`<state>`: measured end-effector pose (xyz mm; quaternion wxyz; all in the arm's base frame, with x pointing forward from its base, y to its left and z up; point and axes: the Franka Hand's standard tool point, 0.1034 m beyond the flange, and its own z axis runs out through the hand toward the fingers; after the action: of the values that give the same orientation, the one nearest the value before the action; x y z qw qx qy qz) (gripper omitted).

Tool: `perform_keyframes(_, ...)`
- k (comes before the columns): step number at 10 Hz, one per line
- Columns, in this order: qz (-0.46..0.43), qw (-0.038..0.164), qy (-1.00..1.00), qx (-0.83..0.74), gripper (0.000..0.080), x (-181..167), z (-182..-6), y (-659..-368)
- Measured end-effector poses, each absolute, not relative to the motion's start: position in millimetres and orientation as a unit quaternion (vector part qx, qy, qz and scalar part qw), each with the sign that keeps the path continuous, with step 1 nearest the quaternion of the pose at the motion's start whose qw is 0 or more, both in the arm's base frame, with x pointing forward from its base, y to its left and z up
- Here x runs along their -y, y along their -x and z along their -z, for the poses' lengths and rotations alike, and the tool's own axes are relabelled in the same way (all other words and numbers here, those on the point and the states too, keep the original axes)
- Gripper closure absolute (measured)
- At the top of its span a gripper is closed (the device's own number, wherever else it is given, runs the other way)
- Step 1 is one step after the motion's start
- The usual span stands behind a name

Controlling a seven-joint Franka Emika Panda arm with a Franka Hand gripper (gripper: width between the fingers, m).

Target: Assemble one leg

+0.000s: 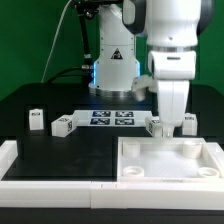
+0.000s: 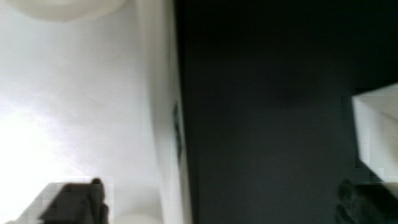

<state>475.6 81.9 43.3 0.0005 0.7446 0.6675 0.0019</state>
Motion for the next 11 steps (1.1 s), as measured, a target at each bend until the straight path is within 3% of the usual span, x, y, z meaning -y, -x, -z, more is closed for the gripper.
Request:
perform_keyframes(2,-0.003,0.008,-0.773,-0.635,0.0151,-78,-59.4,-461)
perform_keyframes(7,-0.003,0.002,-0.844,-0.537,0.0151,-78,-55.8,-460)
perform_keyframes(9,-0.008,-0.017,-0.936,-0.35,0.0151,-74,-48.4,-442)
perform_keyframes(11,-0.002,-0.024,-0.978,-0.209,0.0151,-91,-45.9,-432)
